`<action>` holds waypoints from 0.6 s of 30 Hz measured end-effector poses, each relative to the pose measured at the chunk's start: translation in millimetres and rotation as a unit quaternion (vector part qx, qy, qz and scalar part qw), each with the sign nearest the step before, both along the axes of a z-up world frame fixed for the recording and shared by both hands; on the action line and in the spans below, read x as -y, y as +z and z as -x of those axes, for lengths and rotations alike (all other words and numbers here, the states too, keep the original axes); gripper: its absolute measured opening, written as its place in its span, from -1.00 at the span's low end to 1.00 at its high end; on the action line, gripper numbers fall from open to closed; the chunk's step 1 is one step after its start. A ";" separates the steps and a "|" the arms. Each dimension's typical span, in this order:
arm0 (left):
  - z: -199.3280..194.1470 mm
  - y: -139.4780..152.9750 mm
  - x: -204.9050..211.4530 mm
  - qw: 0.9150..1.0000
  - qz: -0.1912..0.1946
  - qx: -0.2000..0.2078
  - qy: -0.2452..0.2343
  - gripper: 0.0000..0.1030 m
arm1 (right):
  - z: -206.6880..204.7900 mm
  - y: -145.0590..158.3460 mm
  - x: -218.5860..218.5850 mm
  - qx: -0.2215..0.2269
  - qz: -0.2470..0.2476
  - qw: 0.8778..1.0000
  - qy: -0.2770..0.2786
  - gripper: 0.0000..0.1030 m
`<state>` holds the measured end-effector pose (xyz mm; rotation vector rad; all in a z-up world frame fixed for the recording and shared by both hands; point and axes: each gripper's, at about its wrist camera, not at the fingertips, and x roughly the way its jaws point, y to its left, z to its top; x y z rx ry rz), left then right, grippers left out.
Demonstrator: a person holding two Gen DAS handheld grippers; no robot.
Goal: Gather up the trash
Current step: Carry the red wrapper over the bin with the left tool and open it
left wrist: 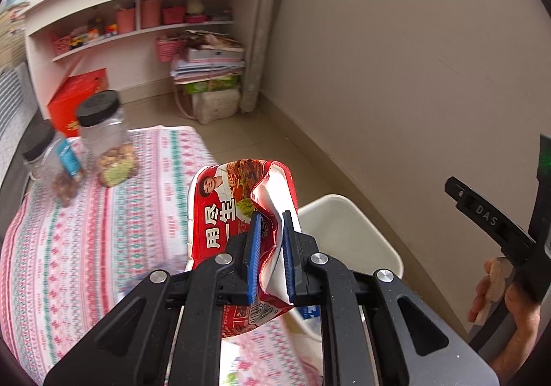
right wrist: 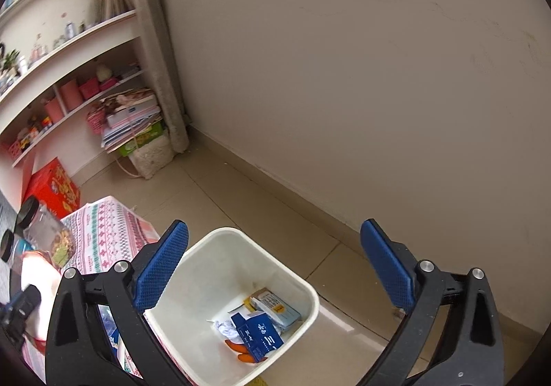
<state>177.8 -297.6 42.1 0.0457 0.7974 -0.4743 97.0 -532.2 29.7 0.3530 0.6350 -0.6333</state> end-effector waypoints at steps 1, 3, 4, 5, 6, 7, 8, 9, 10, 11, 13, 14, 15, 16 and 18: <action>0.4 -1.6 8.4 1.000 0.000 -0.003 -0.006 -0.76 | 0.3 0.2 2.0 0.000 -0.001 1.000 -0.005 0.86; 0.8 -5.4 23.7 1.000 0.002 -0.011 -0.017 -0.76 | 4.9 1.8 9.1 0.003 -0.001 1.000 -0.017 0.86; 1.2 -7.0 30.1 1.000 0.003 -0.016 -0.021 -0.76 | 7.5 2.8 12.0 0.005 0.000 1.000 -0.023 0.86; 1.2 -8.5 34.1 1.000 0.004 -0.018 -0.024 -0.76 | 9.3 3.5 13.9 0.006 0.000 1.000 -0.027 0.86; 1.5 -10.5 42.0 0.999 0.004 -0.022 -0.029 -0.76 | 12.1 4.2 17.3 0.008 0.000 0.999 -0.033 0.86; 1.6 -11.7 46.6 0.999 0.003 -0.024 -0.032 -0.76 | 14.3 4.6 20.8 0.010 -0.001 0.999 -0.038 0.86; 2.1 -13.2 53.3 0.999 0.002 -0.026 -0.036 -0.76 | 16.5 4.7 23.4 0.011 -0.002 0.999 -0.042 0.86; 1.9 -14.1 58.6 0.999 0.001 -0.027 -0.039 -0.76 | 19.6 4.9 26.7 0.011 -0.004 0.999 -0.047 0.86; 2.2 -15.4 65.6 0.999 0.001 -0.028 -0.044 -0.76 | 20.9 4.8 29.6 0.011 -0.005 0.999 -0.052 0.86; 2.7 -16.1 71.3 0.998 0.001 -0.029 -0.048 -0.76 | 23.4 4.5 33.4 0.012 -0.008 0.998 -0.057 0.86; 2.7 -18.6 84.5 0.998 0.001 -0.035 -0.058 -0.76 | 26.2 4.5 38.1 0.013 -0.011 0.998 -0.065 0.86; 1.9 -19.7 87.7 0.997 0.003 -0.040 -0.062 -0.76 | 27.8 4.5 40.6 0.014 -0.013 0.997 -0.070 0.86; 1.0 -22.8 94.4 0.997 0.005 -0.048 -0.067 -0.75 | 30.0 4.7 43.8 0.016 -0.014 0.997 -0.076 0.86; -0.1 -24.5 97.5 0.996 0.004 -0.052 -0.068 -0.65 | 31.9 4.8 46.7 0.017 -0.015 0.996 -0.081 0.86; -4.3 -28.4 101.4 0.996 0.007 -0.065 -0.064 -0.29 | 34.9 4.8 51.0 0.018 -0.015 0.996 -0.090 0.86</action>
